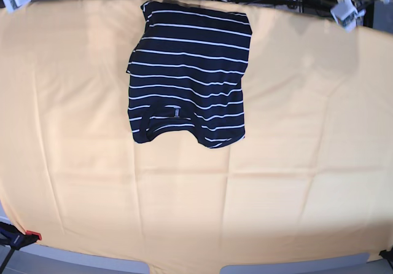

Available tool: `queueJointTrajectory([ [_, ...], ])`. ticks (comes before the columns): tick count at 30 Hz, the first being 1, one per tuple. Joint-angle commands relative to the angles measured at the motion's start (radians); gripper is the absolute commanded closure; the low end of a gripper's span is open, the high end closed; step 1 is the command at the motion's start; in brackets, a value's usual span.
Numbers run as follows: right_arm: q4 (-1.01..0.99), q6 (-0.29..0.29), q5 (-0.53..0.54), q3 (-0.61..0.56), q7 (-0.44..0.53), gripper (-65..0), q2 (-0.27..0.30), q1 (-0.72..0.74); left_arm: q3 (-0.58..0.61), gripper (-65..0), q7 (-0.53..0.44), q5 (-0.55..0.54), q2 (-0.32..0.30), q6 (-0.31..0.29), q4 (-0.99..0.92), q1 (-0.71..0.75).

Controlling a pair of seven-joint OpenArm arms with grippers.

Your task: Fold the T-shirt properly

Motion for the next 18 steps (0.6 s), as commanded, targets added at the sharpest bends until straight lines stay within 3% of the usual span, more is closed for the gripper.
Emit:
queueJointTrajectory([
  [1,0.009,0.005,0.027,0.0,0.018,0.0,0.004,-0.037,-0.006,0.0,-0.002,-0.015,0.014,0.0,0.012,0.053],
  [5,-0.102,0.005,0.027,-0.064,0.014,0.0,0.002,-0.103,-0.004,0.0,-0.002,0.013,0.113,-0.054,0.012,0.176],
  [9,-0.279,0.005,0.021,-0.201,0.049,0.0,0.008,-0.105,0.041,0.0,-0.007,0.014,0.165,-0.056,-0.117,0.204],
  [13,-0.495,0.005,-0.187,-0.389,0.242,0.0,0.056,-0.081,0.169,0.0,-0.06,0.029,0.163,-0.086,-0.323,0.184],
  [18,-0.783,0.005,-0.425,-0.594,0.396,0.0,0.101,0.063,0.343,0.0,-0.133,0.174,0.163,-0.086,-0.622,0.042],
])
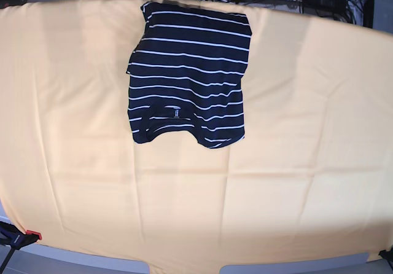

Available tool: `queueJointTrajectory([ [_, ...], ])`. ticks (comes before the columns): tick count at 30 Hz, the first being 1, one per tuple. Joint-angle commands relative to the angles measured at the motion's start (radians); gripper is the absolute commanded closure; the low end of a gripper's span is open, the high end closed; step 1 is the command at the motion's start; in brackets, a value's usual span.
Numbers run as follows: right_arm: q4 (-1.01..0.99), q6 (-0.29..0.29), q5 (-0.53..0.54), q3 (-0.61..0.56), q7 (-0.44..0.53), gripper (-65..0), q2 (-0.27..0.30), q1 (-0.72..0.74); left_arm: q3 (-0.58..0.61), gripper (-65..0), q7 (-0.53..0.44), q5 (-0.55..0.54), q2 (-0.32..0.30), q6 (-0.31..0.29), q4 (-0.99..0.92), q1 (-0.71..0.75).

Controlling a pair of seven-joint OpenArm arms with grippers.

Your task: Fold the T-shirt properly

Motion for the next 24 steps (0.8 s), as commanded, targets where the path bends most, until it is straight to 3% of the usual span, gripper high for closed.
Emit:
queueJointTrajectory([
  [1,-0.047,0.005,-0.023,-0.024,0.023,0.0,0.008,0.008,0.024,0.0,-0.014,0.017,-0.006,-0.003,-0.056,-0.009],
  [9,-0.467,0.005,-0.261,-0.242,0.35,0.0,0.006,0.257,0.236,0.0,-0.346,0.241,-0.005,-0.004,-0.533,-0.265],
  [14,-0.633,0.005,-0.415,-0.387,0.555,0.0,-0.003,0.392,0.346,0.0,-0.689,0.507,0.005,0.003,-0.755,-0.403],
  [19,-0.71,-0.186,-0.613,-0.52,0.727,0.0,-0.041,0.486,0.418,0.0,-1.033,0.786,0.062,0.132,-0.911,-0.526],
  [24,-0.738,-0.36,-0.733,-0.625,0.751,0.0,-0.106,0.533,0.541,0.0,-1.212,0.94,0.146,0.329,-0.999,-0.598],
])
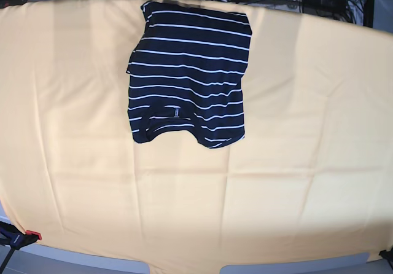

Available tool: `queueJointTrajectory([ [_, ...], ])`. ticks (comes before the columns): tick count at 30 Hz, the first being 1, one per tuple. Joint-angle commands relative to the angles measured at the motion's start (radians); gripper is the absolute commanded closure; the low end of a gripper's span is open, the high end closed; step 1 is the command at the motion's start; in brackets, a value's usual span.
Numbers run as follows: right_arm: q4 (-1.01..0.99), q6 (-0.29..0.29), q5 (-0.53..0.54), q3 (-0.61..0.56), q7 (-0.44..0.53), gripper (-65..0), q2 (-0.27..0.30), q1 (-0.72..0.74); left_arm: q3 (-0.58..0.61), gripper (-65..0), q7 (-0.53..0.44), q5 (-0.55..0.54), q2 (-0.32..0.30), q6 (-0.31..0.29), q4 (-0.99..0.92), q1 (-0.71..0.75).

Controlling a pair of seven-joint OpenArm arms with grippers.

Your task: Fold the T-shirt properly

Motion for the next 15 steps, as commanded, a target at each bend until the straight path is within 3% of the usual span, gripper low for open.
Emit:
queueJointTrajectory([
  [1,0.003,-0.016,-0.011,-0.02,0.009,0.0,-0.009,-0.009,0.031,0.0,-0.024,0.012,0.012,0.027,-0.007,0.008],
  [4,0.003,-0.087,-0.058,-0.082,0.016,0.0,-0.047,-0.003,0.119,0.0,-0.101,0.018,0.055,0.142,-0.019,-0.001],
  [7,0.003,-0.127,-0.084,-0.135,0.04,0.0,-0.082,-0.003,0.182,0.0,-0.129,0.013,0.093,0.203,-0.018,0.0],
  [15,0.003,-0.146,-0.119,-0.184,0.046,0.0,-0.129,-0.003,0.216,0.0,-0.127,0.01,0.183,0.202,-0.018,0.01],
])
